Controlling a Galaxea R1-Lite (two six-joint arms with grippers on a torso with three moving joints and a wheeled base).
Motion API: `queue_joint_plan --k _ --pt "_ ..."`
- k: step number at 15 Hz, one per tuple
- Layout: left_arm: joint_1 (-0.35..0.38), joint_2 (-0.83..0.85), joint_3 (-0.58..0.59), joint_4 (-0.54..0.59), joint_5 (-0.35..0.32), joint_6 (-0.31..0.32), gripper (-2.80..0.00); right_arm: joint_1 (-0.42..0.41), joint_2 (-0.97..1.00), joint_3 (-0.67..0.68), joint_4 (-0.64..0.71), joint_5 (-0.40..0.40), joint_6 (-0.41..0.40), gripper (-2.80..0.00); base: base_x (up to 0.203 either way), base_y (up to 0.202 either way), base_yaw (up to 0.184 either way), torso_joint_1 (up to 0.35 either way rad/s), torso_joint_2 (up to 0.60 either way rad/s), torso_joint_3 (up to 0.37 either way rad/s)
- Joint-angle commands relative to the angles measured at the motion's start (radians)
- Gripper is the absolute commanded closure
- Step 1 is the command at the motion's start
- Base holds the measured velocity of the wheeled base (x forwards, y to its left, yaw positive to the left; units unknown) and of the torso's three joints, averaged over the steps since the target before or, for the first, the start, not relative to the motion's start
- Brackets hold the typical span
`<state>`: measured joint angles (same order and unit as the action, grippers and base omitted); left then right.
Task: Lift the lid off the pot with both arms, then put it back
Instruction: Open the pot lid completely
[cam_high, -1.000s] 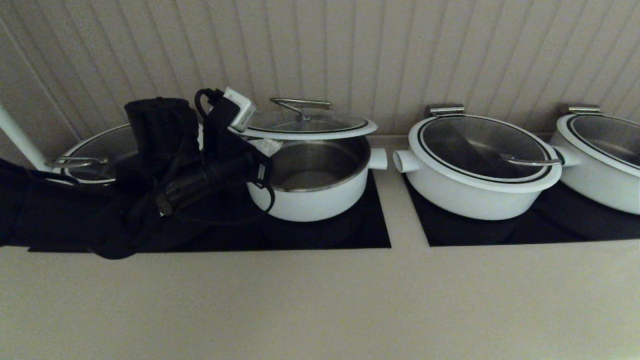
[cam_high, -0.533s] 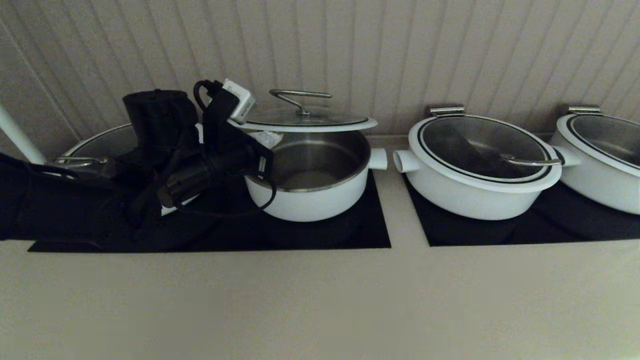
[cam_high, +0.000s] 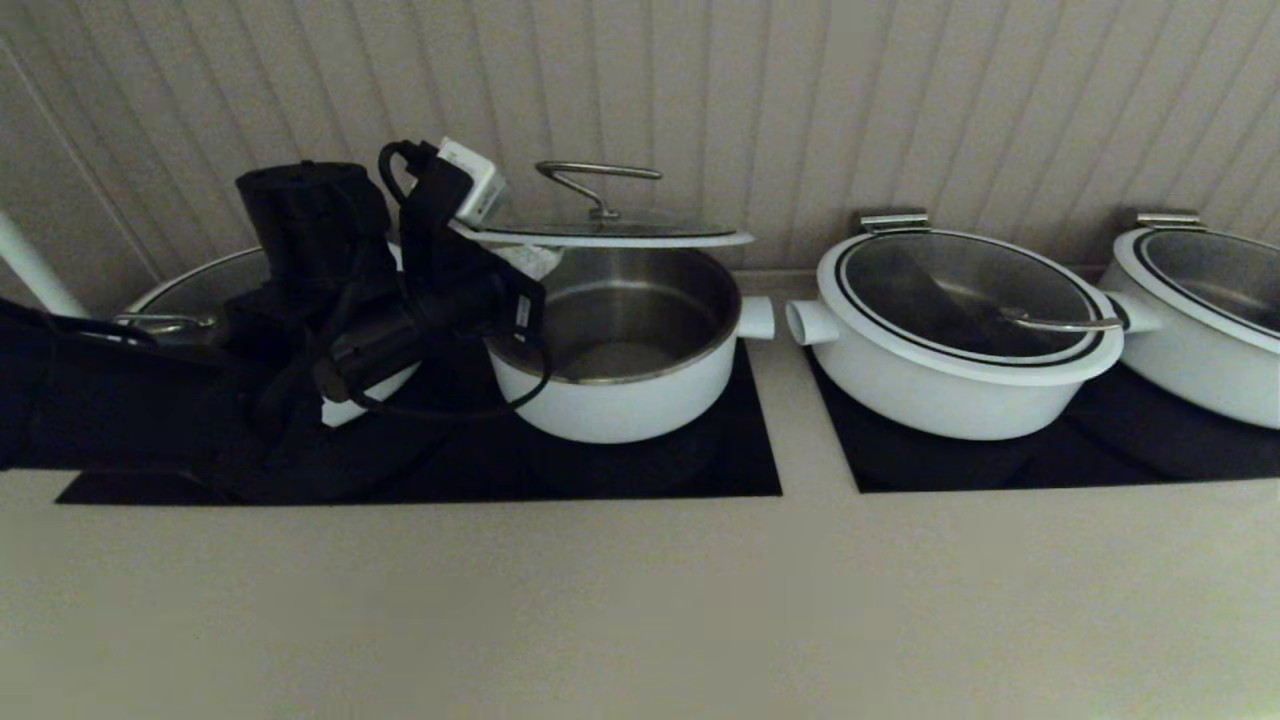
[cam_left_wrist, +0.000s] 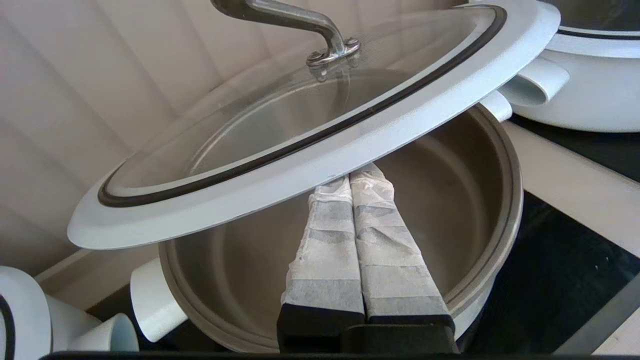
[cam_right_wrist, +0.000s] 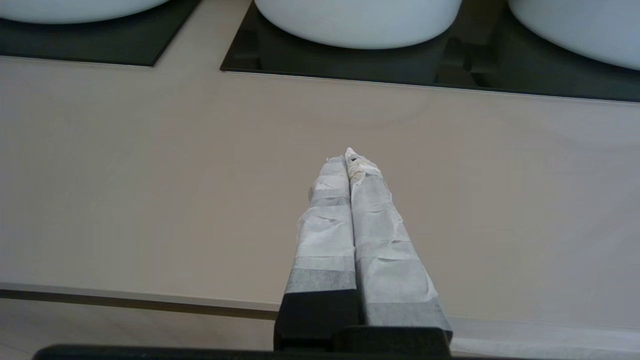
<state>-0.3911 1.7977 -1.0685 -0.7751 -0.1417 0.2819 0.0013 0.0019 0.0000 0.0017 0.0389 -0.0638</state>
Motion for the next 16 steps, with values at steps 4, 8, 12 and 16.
queue_joint_plan --k 4,8,12,16 --pt "0.000 0.011 -0.001 -0.078 0.017 -0.003 0.00 0.000 0.000 0.000 0.000 0.001 -0.001 0.00 0.000 0.000 0.000 0.000 0.00 0.000" --pt "0.000 0.011 -0.004 -0.079 0.017 -0.004 0.00 0.000 0.000 0.000 0.000 0.001 -0.001 0.00 0.000 0.000 0.000 0.000 0.00 0.000" --pt "0.000 0.032 -0.004 -0.166 0.019 -0.007 0.00 0.000 0.000 0.000 0.000 0.001 -0.002 0.00 0.000 0.000 0.000 0.000 0.00 0.000" --pt "0.001 0.036 -0.019 -0.179 0.019 -0.012 0.00 0.000 0.000 0.000 0.000 0.001 -0.001 0.00 0.000 0.000 0.000 0.000 0.00 0.000"
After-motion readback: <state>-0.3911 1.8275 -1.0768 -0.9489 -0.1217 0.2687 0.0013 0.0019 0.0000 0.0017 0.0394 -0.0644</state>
